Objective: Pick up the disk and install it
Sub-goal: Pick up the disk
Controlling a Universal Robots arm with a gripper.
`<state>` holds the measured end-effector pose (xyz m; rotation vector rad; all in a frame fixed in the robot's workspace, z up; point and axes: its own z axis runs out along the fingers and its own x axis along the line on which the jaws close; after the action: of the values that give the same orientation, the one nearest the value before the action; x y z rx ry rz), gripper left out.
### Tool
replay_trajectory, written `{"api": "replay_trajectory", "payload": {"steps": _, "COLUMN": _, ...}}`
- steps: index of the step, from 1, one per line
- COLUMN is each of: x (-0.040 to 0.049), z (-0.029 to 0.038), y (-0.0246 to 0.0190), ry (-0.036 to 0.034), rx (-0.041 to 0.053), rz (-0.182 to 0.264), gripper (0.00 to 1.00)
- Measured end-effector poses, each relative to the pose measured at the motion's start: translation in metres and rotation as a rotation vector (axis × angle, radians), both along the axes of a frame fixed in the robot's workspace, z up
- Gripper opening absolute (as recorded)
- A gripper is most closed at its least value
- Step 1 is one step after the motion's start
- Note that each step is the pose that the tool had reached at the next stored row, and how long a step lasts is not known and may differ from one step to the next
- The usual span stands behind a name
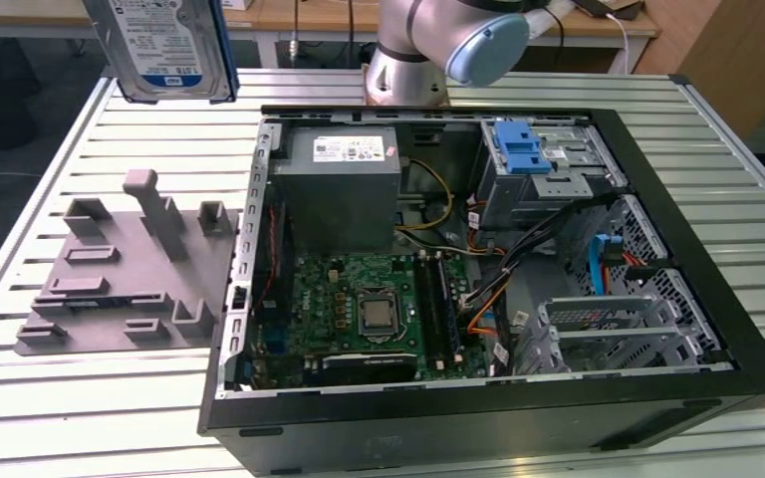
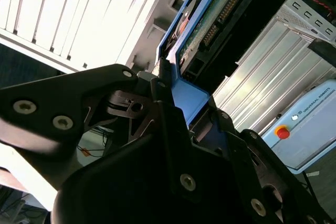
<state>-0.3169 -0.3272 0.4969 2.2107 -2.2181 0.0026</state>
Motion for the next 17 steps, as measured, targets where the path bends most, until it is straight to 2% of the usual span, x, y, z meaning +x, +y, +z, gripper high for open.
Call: {"api": "replay_trajectory", "payload": {"steps": 17, "x": 0.0244, "z": 0.0, "y": 0.0, "ry": 0.0, "rx": 0.0, "rz": 0.0, "gripper": 0.36}}
